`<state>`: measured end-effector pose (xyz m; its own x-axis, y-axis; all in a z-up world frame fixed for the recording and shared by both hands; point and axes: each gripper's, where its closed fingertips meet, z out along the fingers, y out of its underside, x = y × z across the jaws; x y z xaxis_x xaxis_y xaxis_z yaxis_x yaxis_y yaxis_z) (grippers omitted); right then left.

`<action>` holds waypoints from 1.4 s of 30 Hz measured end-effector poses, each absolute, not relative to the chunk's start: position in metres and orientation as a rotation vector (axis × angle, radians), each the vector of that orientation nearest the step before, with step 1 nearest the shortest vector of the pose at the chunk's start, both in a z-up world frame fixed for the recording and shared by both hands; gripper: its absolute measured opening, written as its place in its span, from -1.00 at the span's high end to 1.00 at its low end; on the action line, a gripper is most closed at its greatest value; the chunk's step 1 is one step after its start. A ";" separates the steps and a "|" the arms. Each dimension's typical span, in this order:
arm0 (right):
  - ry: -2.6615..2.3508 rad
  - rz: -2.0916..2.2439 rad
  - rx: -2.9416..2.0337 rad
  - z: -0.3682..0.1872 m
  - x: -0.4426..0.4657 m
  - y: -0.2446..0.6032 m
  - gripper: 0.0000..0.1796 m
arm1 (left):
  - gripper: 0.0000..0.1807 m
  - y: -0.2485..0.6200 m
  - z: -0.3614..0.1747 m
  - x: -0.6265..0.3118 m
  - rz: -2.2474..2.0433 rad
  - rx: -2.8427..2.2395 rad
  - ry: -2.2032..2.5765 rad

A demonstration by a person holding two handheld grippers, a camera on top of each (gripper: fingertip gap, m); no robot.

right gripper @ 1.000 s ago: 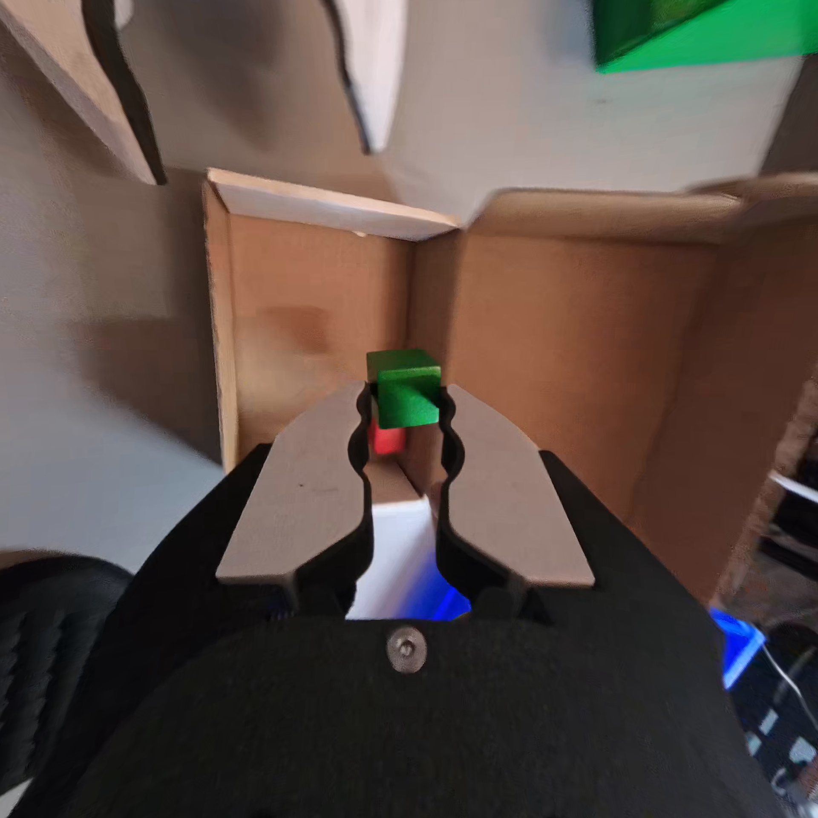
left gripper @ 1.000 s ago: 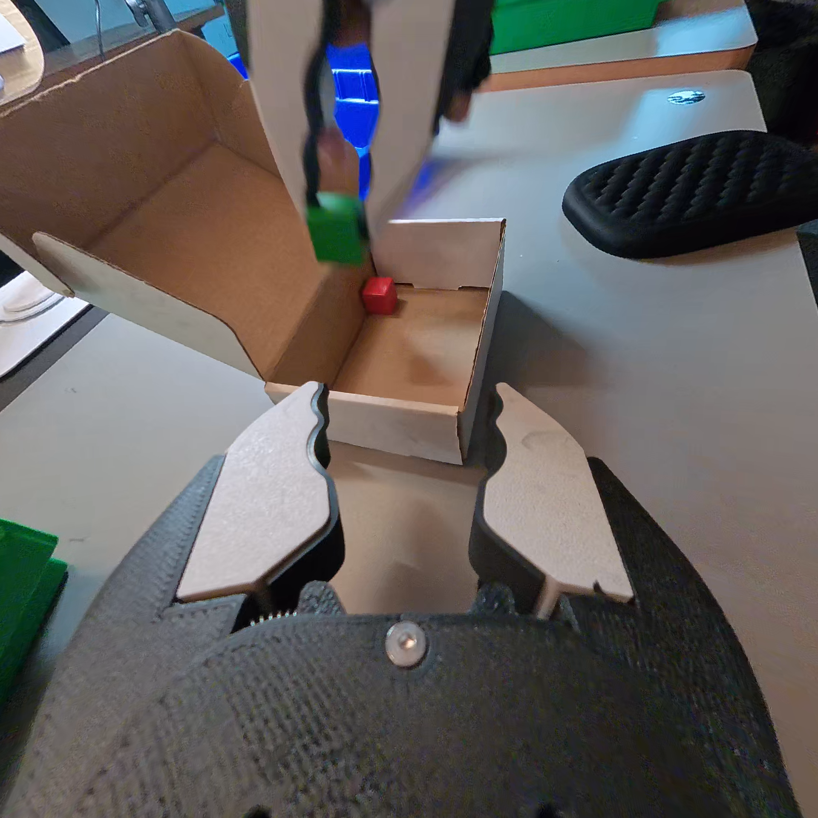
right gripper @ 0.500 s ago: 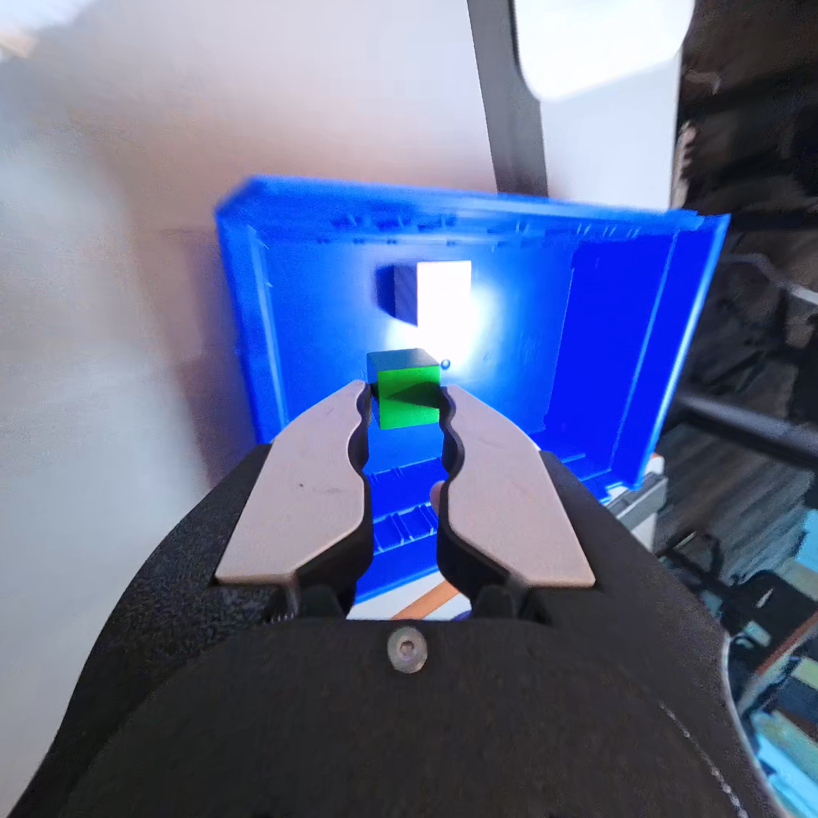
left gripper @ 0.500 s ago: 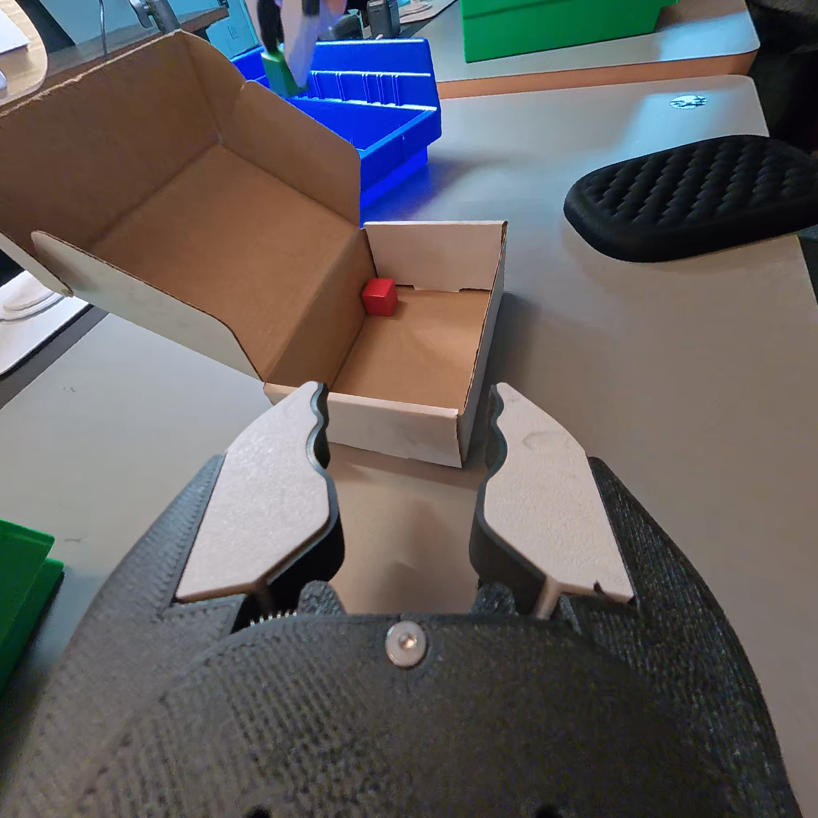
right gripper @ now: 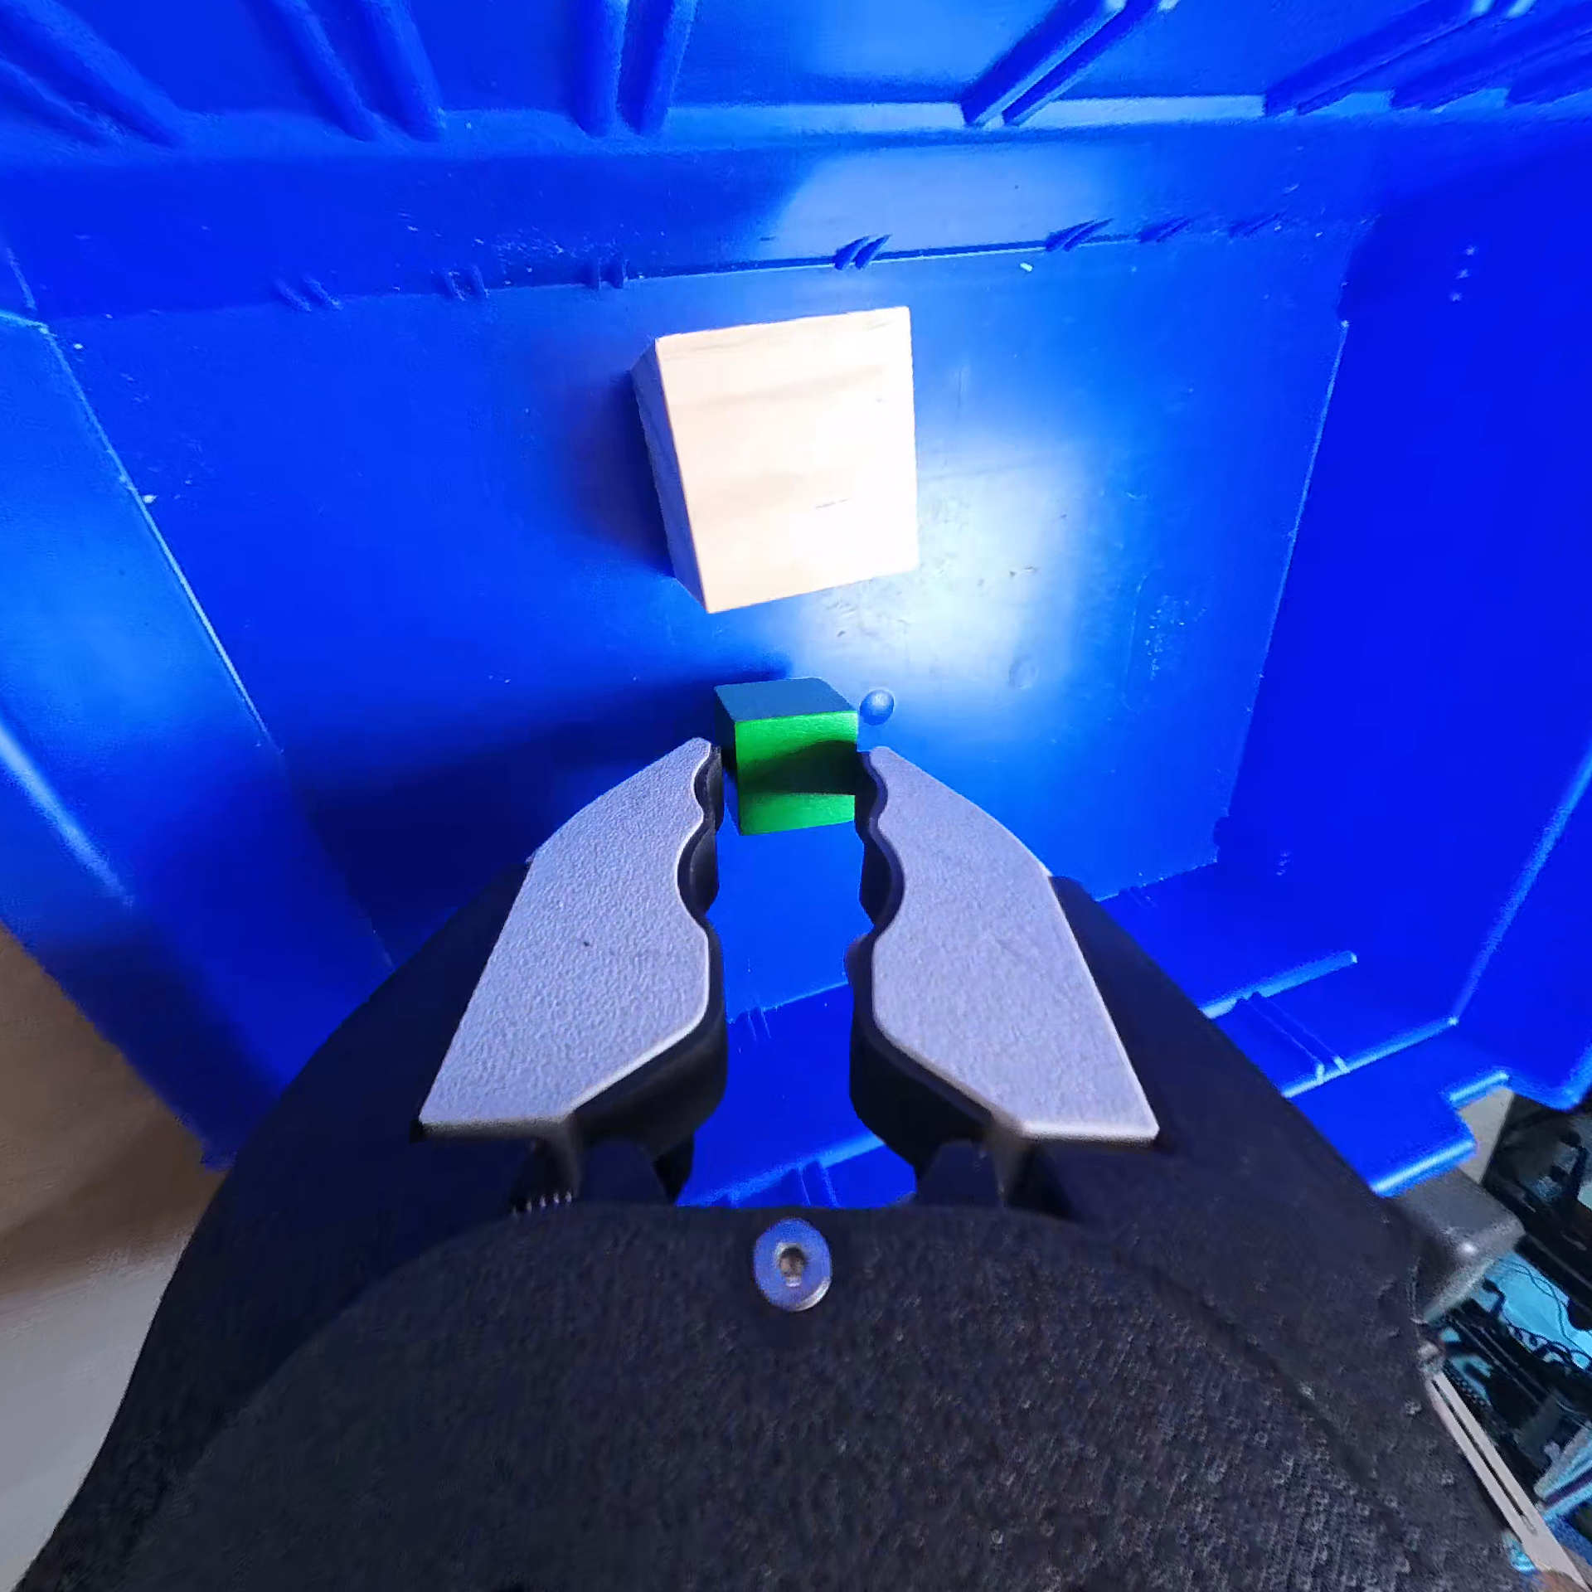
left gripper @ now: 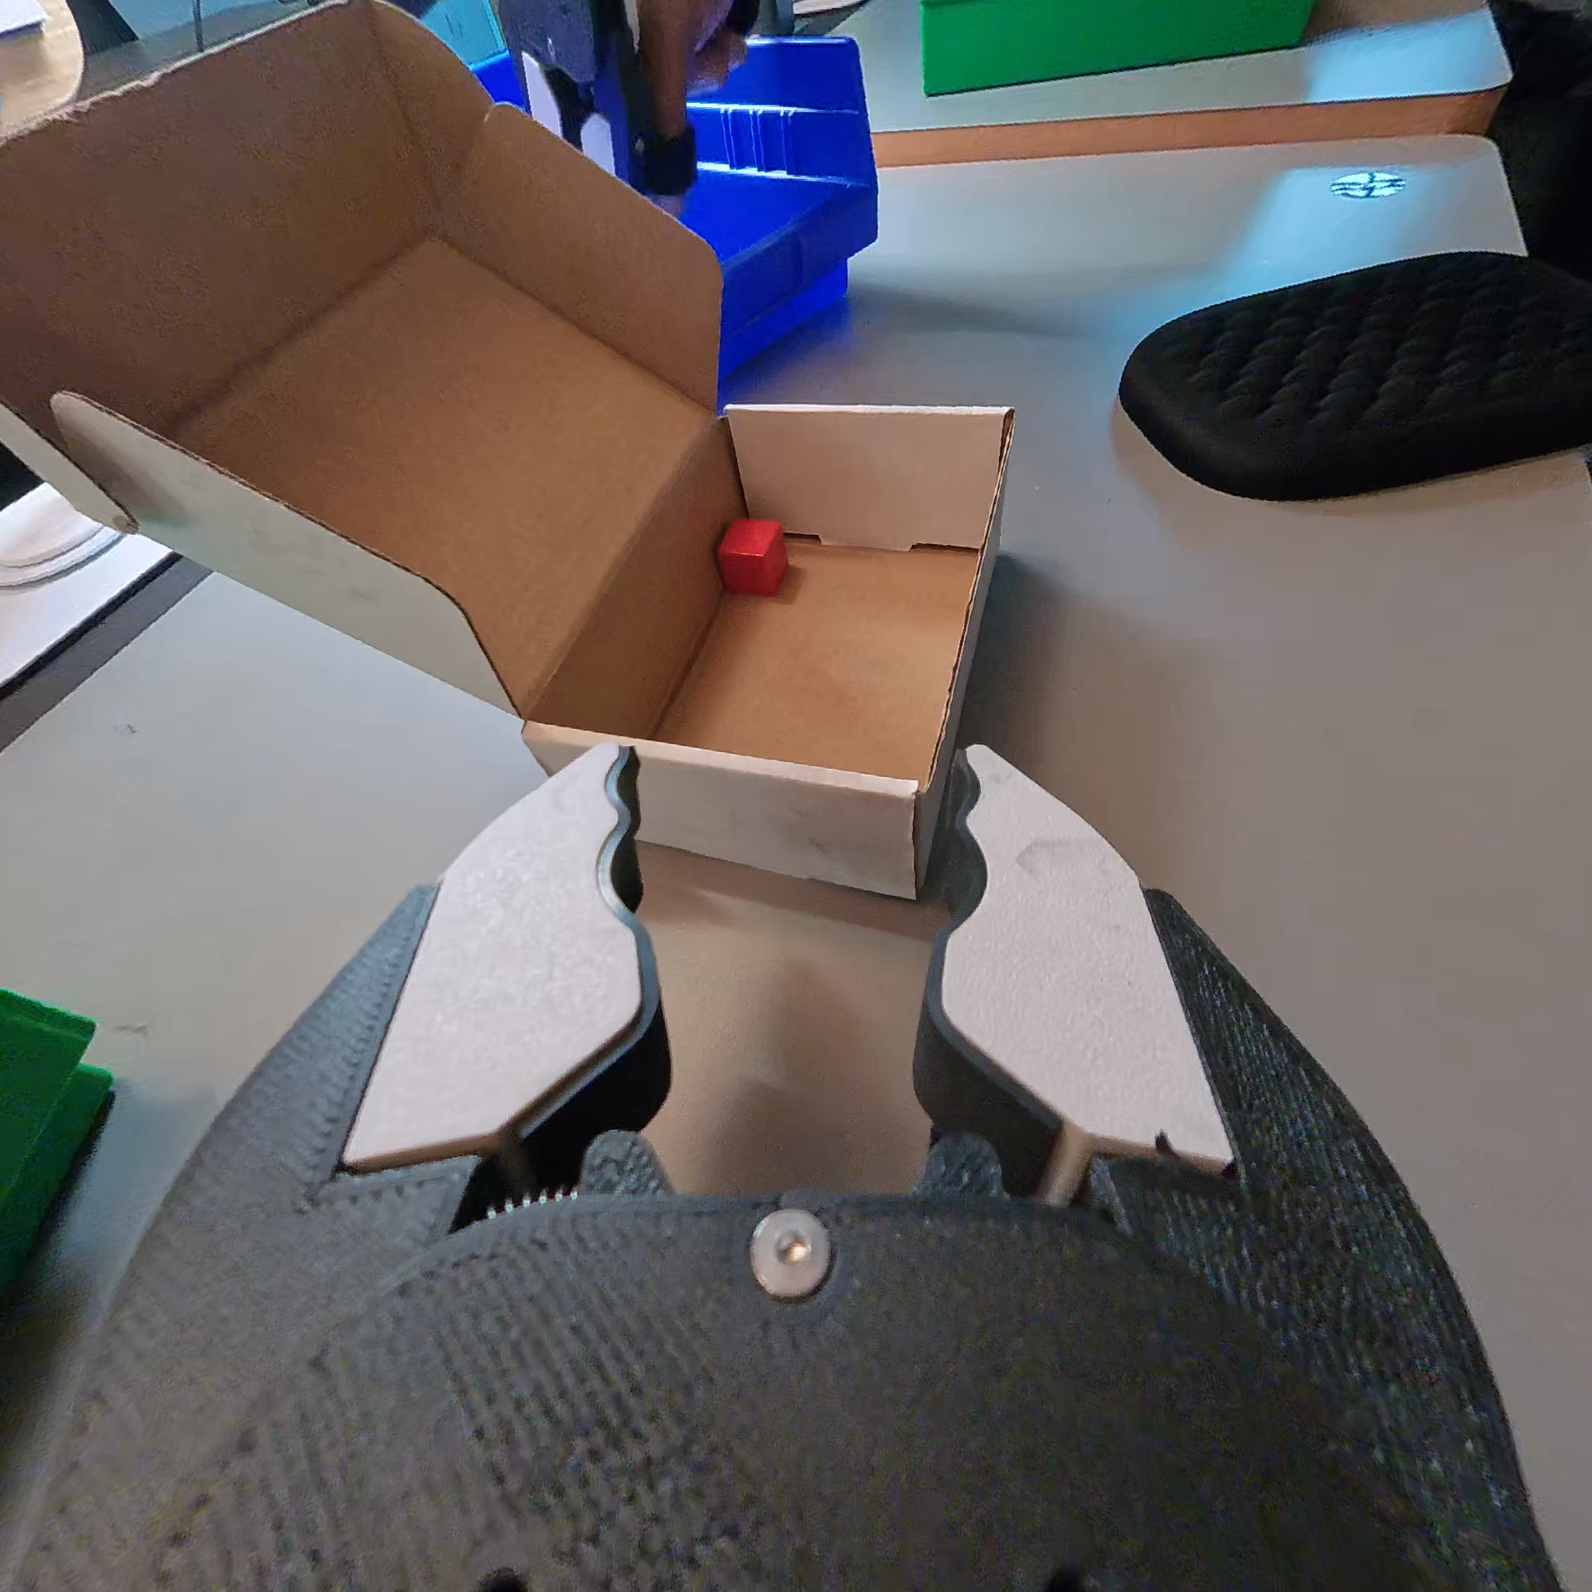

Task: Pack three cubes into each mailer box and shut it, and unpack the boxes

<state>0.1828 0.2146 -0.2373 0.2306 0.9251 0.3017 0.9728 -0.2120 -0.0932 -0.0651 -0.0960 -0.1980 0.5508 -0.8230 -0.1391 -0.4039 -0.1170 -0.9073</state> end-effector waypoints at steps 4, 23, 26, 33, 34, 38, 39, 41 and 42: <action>-1.808 -0.305 -2.247 -0.248 0.183 0.217 0.67 | 0.25 -0.095 -0.197 -0.066 -0.491 -1.728 1.025; -1.983 0.064 -1.743 -0.126 0.073 0.060 0.69 | 0.25 -0.099 -0.196 -0.063 -0.486 -1.718 1.044; -2.117 0.057 -1.641 -0.135 0.044 0.008 0.74 | 0.27 -0.099 -0.198 -0.062 -0.482 -1.724 1.052; -2.306 -0.240 -1.716 -0.213 0.022 -0.027 0.69 | 0.28 -0.104 -0.198 -0.059 -0.455 -1.706 1.085; -2.305 -0.300 -1.737 -0.220 0.023 -0.023 0.69 | 0.28 -0.105 -0.197 -0.059 -0.456 -1.702 1.085; -2.304 -0.417 -1.772 -0.231 0.021 -0.015 0.68 | 0.29 -0.107 -0.196 -0.058 -0.458 -1.696 1.093; -2.306 -0.441 -1.770 -0.233 0.019 -0.015 0.68 | 0.29 -0.107 -0.196 -0.057 -0.459 -1.696 1.097; -2.317 -0.501 -1.748 -0.234 0.016 -0.015 0.68 | 0.29 -0.108 -0.197 -0.057 -0.455 -1.695 1.106; -2.328 -0.525 -1.757 -0.236 0.017 -0.015 0.68 | 0.29 -0.108 -0.198 -0.056 -0.450 -1.694 1.111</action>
